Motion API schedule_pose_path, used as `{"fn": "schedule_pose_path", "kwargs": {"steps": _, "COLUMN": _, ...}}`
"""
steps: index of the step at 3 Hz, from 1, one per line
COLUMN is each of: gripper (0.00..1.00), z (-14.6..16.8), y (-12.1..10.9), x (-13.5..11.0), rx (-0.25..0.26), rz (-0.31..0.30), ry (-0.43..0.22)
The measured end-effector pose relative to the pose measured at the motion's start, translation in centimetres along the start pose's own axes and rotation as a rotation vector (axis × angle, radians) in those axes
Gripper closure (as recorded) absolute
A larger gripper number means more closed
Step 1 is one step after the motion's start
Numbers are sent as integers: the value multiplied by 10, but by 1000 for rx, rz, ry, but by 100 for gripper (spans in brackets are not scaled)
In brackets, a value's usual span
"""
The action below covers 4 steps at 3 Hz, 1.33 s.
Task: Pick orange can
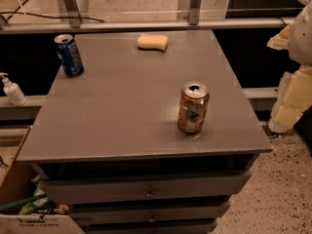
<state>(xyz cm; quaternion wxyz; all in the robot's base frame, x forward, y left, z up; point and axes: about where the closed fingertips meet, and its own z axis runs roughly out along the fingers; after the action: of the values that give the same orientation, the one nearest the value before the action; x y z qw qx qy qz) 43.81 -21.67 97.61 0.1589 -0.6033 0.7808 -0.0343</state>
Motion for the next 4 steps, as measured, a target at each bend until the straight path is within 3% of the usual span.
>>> {"fn": "schedule_pose_path", "kwargs": {"steps": 1, "gripper": 0, "z": 0, "y": 0, "x": 0, "rx": 0, "rz": 0, "ry": 0}}
{"fn": "schedule_pose_path", "kwargs": {"steps": 2, "gripper": 0, "z": 12, "y": -8, "x": -1, "rx": -14, "rz": 26, "ry": -72}}
{"fn": "schedule_pose_path", "kwargs": {"steps": 3, "gripper": 0, "z": 44, "y": -12, "x": 2, "rx": -78, "rz": 84, "ry": -197}}
{"fn": "schedule_pose_path", "kwargs": {"steps": 4, "gripper": 0, "z": 72, "y": -10, "x": 4, "rx": -148, "rz": 133, "ry": -371}}
